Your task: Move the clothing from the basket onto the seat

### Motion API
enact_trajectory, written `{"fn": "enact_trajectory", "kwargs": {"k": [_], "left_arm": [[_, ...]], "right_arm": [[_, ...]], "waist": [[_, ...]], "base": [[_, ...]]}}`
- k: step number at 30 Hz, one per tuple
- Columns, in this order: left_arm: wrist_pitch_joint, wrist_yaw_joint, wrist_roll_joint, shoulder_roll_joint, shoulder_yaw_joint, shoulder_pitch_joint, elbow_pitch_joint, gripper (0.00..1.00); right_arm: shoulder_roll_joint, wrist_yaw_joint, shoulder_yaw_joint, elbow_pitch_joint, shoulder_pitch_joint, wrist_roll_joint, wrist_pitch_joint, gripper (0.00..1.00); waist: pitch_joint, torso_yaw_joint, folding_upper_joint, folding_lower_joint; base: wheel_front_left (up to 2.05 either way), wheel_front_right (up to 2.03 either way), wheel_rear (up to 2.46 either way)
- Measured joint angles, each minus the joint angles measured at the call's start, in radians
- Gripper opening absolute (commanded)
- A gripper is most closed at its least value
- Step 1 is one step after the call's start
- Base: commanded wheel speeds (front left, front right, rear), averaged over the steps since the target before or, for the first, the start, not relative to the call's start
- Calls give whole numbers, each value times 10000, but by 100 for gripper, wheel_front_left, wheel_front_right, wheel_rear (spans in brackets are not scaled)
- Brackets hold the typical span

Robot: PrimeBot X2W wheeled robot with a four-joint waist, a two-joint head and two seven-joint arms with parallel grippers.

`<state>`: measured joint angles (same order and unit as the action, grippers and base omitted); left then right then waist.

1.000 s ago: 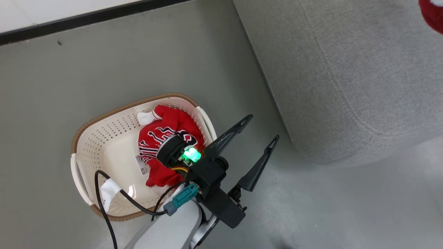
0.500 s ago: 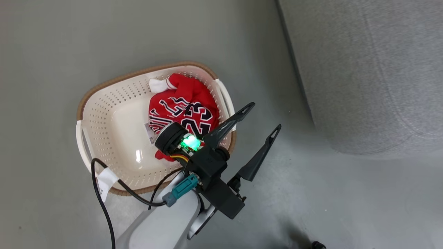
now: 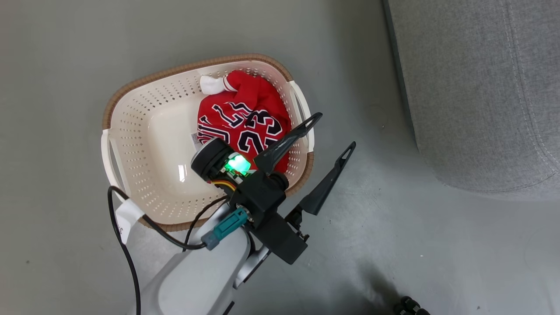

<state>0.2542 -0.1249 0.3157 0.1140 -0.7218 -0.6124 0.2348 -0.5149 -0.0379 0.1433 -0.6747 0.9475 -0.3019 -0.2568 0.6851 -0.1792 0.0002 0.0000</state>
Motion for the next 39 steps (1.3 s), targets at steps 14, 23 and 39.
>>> {"fn": "enact_trajectory", "kwargs": {"k": [14, 23, 39], "left_arm": [[0, 0, 188, 115, -90, -6, 203, 100], [0, 0, 460, 54, -82, 4, 485, 100], [0, 0, 982, -226, 136, 408, 907, 100]], "right_arm": [[433, -71, 453, -1162, -444, -374, 2, 100], [612, 265, 63, -1049, -945, -38, 0, 100], [1407, 922, -713, -303, -2661, 587, 2, 100]], "waist": [[-160, 61, -1, 0], [-679, 161, -1, -1], [-2146, 485, -2, -2]], "base": [[0, 0, 0], [0, 0, 0], [0, 0, 0]]}}
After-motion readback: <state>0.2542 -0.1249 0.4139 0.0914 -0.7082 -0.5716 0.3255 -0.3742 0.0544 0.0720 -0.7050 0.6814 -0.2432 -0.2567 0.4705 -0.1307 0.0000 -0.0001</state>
